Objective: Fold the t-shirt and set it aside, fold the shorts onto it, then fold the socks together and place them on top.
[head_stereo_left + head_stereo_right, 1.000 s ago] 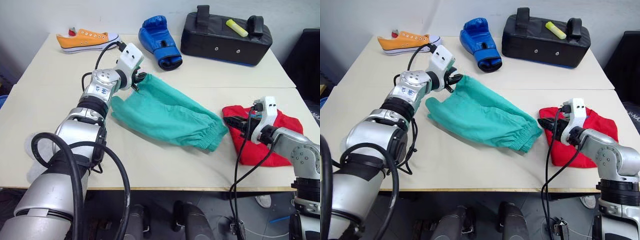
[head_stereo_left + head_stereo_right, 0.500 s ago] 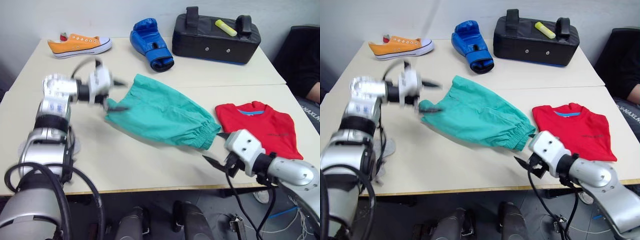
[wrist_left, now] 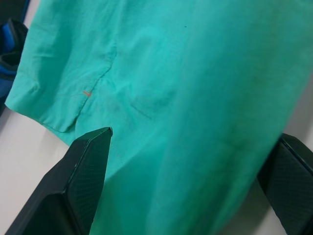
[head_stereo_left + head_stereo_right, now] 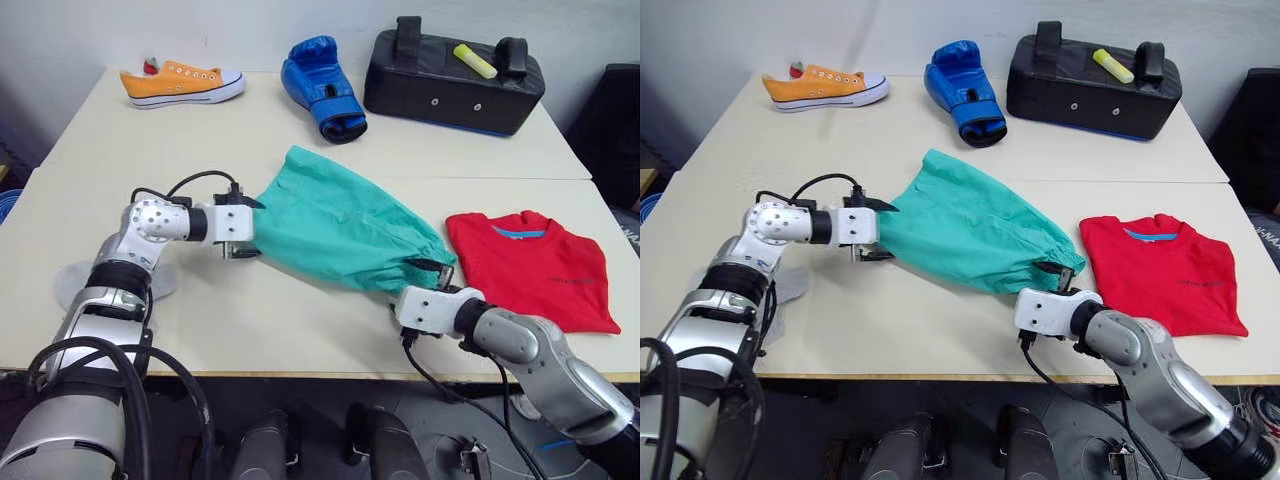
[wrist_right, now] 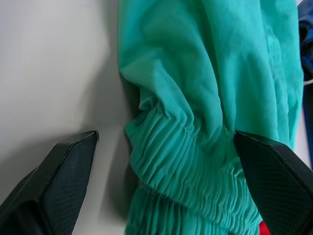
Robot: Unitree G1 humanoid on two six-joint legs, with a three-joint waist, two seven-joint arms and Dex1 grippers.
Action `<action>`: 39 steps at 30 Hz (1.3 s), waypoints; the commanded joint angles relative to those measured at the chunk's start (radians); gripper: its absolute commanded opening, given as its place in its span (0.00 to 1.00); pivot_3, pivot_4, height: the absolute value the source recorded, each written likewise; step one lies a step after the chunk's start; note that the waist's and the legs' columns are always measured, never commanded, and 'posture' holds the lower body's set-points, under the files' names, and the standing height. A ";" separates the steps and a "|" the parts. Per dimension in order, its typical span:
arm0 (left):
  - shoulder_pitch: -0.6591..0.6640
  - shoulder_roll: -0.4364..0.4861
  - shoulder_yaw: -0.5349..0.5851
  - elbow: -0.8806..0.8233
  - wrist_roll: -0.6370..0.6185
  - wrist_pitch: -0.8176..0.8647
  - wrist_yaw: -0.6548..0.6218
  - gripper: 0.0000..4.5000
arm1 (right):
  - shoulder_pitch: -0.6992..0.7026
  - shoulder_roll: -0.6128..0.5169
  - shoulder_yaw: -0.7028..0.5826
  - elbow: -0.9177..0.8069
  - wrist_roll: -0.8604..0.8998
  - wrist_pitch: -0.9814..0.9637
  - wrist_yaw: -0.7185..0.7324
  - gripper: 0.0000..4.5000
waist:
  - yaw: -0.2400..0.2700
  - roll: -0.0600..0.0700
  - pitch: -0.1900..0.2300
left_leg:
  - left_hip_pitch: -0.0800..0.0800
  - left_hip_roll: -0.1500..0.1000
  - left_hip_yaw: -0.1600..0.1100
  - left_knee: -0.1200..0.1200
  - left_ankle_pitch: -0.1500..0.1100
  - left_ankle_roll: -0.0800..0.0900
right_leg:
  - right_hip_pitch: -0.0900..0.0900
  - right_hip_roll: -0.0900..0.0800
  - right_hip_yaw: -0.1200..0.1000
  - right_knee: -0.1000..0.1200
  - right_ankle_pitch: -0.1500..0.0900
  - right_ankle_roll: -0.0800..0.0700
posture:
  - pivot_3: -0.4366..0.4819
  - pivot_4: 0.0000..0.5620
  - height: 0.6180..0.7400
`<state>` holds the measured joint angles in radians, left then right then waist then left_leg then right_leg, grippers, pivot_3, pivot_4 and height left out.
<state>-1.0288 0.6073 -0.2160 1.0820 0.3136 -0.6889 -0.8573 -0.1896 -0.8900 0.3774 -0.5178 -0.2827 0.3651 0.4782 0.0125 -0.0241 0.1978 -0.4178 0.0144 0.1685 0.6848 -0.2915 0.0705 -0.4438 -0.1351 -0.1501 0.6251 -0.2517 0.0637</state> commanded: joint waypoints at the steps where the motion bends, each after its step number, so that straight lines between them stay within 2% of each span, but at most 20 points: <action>1: -0.033 -0.032 -0.038 0.061 0.054 -0.004 0.094 0.96 | -0.013 0.019 0.014 0.093 -0.088 -0.073 -0.007 0.85 | 0.002 -0.003 -0.002 | 0.001 0.000 0.000 0.000 0.000 0.000 | 0.001 0.000 0.000 0.000 0.000 0.000 | 0.48 0.27 1.00; 4: -0.057 -0.063 -0.036 0.097 0.046 0.001 0.110 0.80 | -0.020 0.022 0.002 0.147 -0.126 -0.141 -0.001 0.62 | 0.007 -0.003 -0.002 | 0.005 0.000 0.000 0.000 0.000 0.001 | 0.005 -0.001 0.000 0.000 0.001 0.001 | 0.48 0.27 1.00; 8: -0.070 -0.075 -0.036 0.124 0.041 0.003 0.111 0.49 | -0.017 -0.002 -0.034 0.192 -0.154 -0.233 0.012 0.29 | 0.009 -0.003 -0.002 | 0.008 0.000 -0.002 0.000 -0.001 0.001 | 0.009 -0.002 0.000 -0.002 0.001 0.000 | 0.48 0.27 1.00; 11: -0.061 -0.069 -0.001 0.113 -0.017 0.015 0.035 0.27 | -0.013 -0.025 -0.081 0.219 -0.114 -0.316 0.035 0.05 | 0.007 -0.003 -0.002 | 0.007 0.000 -0.001 0.000 -0.002 0.000 | 0.008 -0.002 -0.001 -0.002 0.001 0.000 | 0.48 0.27 1.00; 12: -0.054 -0.063 0.009 0.104 -0.035 0.017 0.007 0.19 | -0.012 -0.033 -0.092 0.224 -0.095 -0.349 0.050 0.00 | 0.006 -0.003 -0.002 | 0.007 0.000 -0.001 0.000 -0.001 0.000 | 0.008 -0.001 -0.001 -0.002 0.000 0.000 | 0.48 0.27 1.00; 14: -0.019 -0.033 0.029 0.059 -0.083 0.026 -0.086 0.04 | -0.008 -0.072 -0.116 0.242 -0.069 -0.453 0.086 0.00 | 0.001 -0.003 -0.002 | 0.007 0.001 -0.001 0.000 -0.001 0.000 | 0.008 0.000 -0.001 -0.003 0.000 0.000 | 0.48 0.27 1.00; 15: 0.013 -0.009 0.041 0.014 -0.117 0.037 -0.154 0.01 | -0.006 -0.102 -0.128 0.255 -0.054 -0.524 0.108 0.00 | -0.004 -0.003 -0.002 | 0.007 0.001 0.000 0.000 -0.001 0.000 | 0.008 0.001 -0.001 -0.003 0.000 0.000 | 0.48 0.27 1.00; 17: 0.110 0.051 0.067 -0.148 -0.214 0.117 -0.306 0.01 | -0.005 -0.167 -0.152 0.297 -0.028 -0.671 0.141 0.00 | -0.021 -0.002 -0.002 | 0.007 0.002 0.000 -0.001 -0.001 0.000 | 0.008 0.001 -0.001 -0.003 0.000 0.000 | 0.48 0.27 1.00; 21: 0.458 0.229 0.130 -0.727 -0.434 0.465 -0.481 0.01 | -0.001 -0.265 -0.154 0.421 0.044 -1.000 0.203 0.00 | -0.050 -0.001 -0.001 | 0.011 0.003 0.001 -0.003 -0.003 -0.003 | 0.012 0.003 0.001 -0.002 -0.002 0.000 | 0.48 0.27 1.00; 24: 0.737 0.349 0.213 -1.104 -0.547 0.686 -0.471 0.01 | -0.013 -0.291 -0.128 0.499 0.059 -1.191 0.229 0.00 | -0.065 -0.001 0.000 | 0.016 0.005 0.000 -0.004 -0.005 -0.006 | 0.015 0.005 0.002 -0.001 -0.006 -0.001 | 0.48 0.27 1.00; 27: 0.973 0.384 0.295 -1.365 -0.566 0.822 -0.377 0.01 | -0.057 -0.270 -0.096 0.610 -0.006 -1.338 0.225 0.00 | -0.059 0.002 0.002 | 0.019 0.005 -0.001 -0.003 -0.005 -0.008 | 0.016 0.004 0.003 0.000 -0.010 -0.002 | 0.48 0.27 1.00; 30: 1.120 0.353 0.352 -1.535 -0.548 0.946 -0.244 0.01 | -0.102 -0.240 -0.082 0.702 -0.068 -1.413 0.203 0.00 | -0.041 0.004 0.003 | 0.025 0.005 -0.001 -0.004 -0.009 -0.014 | 0.020 0.004 0.006 0.000 -0.010 -0.003 | 0.48 0.27 1.00; 34: 1.166 0.317 0.360 -1.616 -0.547 1.064 -0.128 0.01 | -0.134 -0.214 -0.078 0.760 -0.094 -1.434 0.196 0.00 | -0.027 0.006 0.003 | 0.026 0.005 -0.001 -0.004 -0.009 -0.016 | 0.020 0.004 0.007 0.001 -0.012 -0.005 | 0.48 0.27 1.00; 37: 1.191 0.321 0.365 -1.640 -0.579 1.099 -0.134 0.16 | -0.131 -0.217 -0.067 0.770 -0.039 -1.426 0.224 0.21 | -0.026 0.007 0.003 | 0.026 0.005 0.000 -0.005 -0.009 -0.016 | 0.019 0.004 0.008 0.003 -0.012 -0.005 | 0.48 0.27 1.00; 39: 1.209 0.336 0.425 -1.659 -0.716 1.185 -0.203 0.30 | -0.092 -0.264 -0.090 0.737 0.006 -1.406 0.246 0.35 | -0.025 0.007 0.003 | 0.026 0.005 0.000 -0.005 -0.008 -0.016 | 0.019 0.004 0.007 0.004 -0.012 -0.005 | 0.48 0.27 1.00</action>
<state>0.1705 0.9235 0.1516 -0.5372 -0.3125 0.4459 -1.0221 -0.3065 -1.1048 0.3044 0.2303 -0.3033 -1.0554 0.6928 -0.0128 -0.0172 0.2005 -0.3916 0.0205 0.1684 0.6799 -0.2987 0.0565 -0.4250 -0.1304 -0.1434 0.6290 -0.2645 0.0574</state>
